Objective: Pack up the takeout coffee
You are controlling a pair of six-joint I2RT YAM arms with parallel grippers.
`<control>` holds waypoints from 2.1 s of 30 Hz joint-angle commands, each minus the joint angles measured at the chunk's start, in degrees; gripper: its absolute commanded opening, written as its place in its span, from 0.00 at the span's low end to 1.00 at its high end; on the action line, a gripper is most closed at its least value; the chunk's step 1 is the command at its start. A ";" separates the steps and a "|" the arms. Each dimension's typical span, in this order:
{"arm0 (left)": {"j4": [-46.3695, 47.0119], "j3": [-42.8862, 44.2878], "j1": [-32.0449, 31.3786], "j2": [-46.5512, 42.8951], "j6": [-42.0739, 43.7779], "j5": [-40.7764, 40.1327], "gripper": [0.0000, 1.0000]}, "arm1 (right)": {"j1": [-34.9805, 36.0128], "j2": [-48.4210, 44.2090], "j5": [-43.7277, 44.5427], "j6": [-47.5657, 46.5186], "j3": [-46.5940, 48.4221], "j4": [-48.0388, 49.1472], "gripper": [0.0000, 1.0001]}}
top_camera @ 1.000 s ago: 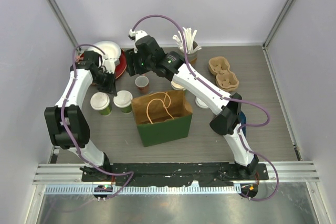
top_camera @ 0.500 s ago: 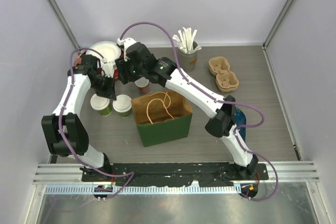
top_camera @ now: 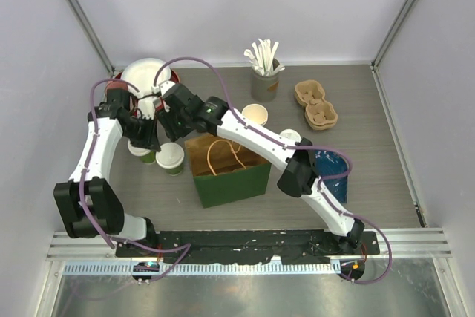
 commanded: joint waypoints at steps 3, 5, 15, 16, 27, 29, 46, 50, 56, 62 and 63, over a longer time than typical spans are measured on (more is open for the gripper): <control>-0.34 -2.30 1.25 -3.31 0.33 2.00 0.00 | 1.56 0.57 -0.65 -1.95 3.32 -3.64 0.51; 0.10 -2.74 1.25 -3.31 0.15 2.44 0.00 | 1.73 1.28 -1.44 -1.86 3.23 -4.69 0.50; 0.71 -3.01 1.17 -3.49 -0.20 2.80 0.00 | 2.08 4.18 -1.71 -1.24 3.14 -7.69 0.45; 0.71 -2.92 1.25 -3.58 -0.20 2.80 0.00 | 2.08 4.18 -1.71 -1.24 3.23 -7.77 0.45; 1.42 -3.53 1.25 -3.67 -0.29 2.53 0.00 | 2.00 5.76 -7.59 -0.01 3.06 -7.51 0.31; 1.68 -3.62 1.25 -3.40 -0.46 2.36 0.00 | 2.00 5.76 -8.90 0.42 3.05 -7.60 0.31; 0.98 -1.61 1.34 -3.66 -0.99 2.01 0.00 | 2.00 4.89 -7.69 -0.01 1.56 -8.13 0.01; -0.78 1.47 1.17 -3.75 -0.99 1.31 0.22 | 2.00 2.87 -6.19 -0.10 1.04 -6.81 0.01; -2.62 5.60 1.25 -5.77 -0.73 -0.80 0.49 | 2.00 -0.39 -4.96 0.34 -0.20 -4.09 0.01; -3.15 7.63 1.34 -7.36 -0.20 -2.65 0.53 | 2.08 -1.62 -4.34 0.69 -0.11 -2.77 0.01; -3.24 8.06 1.34 -7.27 -0.20 -2.91 0.53 | 2.00 -1.80 -4.34 0.95 -0.11 -2.59 0.01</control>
